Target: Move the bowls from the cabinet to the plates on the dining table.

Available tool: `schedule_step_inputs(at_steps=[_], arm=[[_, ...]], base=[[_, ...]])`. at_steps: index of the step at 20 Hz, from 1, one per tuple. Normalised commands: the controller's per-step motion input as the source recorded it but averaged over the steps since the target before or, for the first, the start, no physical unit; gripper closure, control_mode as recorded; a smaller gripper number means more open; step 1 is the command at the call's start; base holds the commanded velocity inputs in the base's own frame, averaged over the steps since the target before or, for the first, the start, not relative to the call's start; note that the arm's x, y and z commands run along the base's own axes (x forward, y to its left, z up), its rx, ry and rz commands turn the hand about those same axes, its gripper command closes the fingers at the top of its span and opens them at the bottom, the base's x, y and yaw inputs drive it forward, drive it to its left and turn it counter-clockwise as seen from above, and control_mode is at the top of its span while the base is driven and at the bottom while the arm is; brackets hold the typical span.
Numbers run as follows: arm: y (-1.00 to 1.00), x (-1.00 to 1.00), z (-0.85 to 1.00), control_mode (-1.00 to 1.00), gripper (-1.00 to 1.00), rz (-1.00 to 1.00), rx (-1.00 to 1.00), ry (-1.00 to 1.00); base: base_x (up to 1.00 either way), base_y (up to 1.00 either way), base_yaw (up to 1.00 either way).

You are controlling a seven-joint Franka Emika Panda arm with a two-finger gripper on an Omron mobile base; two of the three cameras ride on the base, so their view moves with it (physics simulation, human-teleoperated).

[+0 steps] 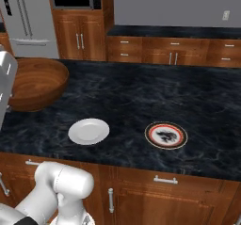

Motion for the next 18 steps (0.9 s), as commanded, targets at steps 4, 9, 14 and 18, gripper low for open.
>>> schedule_step_inputs(at_steps=[4, 9, 14, 18], arm=[[0.00, 0.00, 0.00, 1.00, 1.00, 0.00, 0.00, 0.00], [0.00, 0.00, 0.00, 1.00, 1.00, 0.00, 0.00, 0.00], [0.00, 0.00, 0.00, -1.00, 1.00, 0.00, 0.00, 0.00], [0.00, 0.00, 0.00, -1.00, 1.00, 0.00, 0.00, 0.00]], base=[[0.03, 0.00, 0.00], [0.00, 0.00, 0.00], [0.00, 0.00, 0.00], [0.00, 0.00, 0.00]])
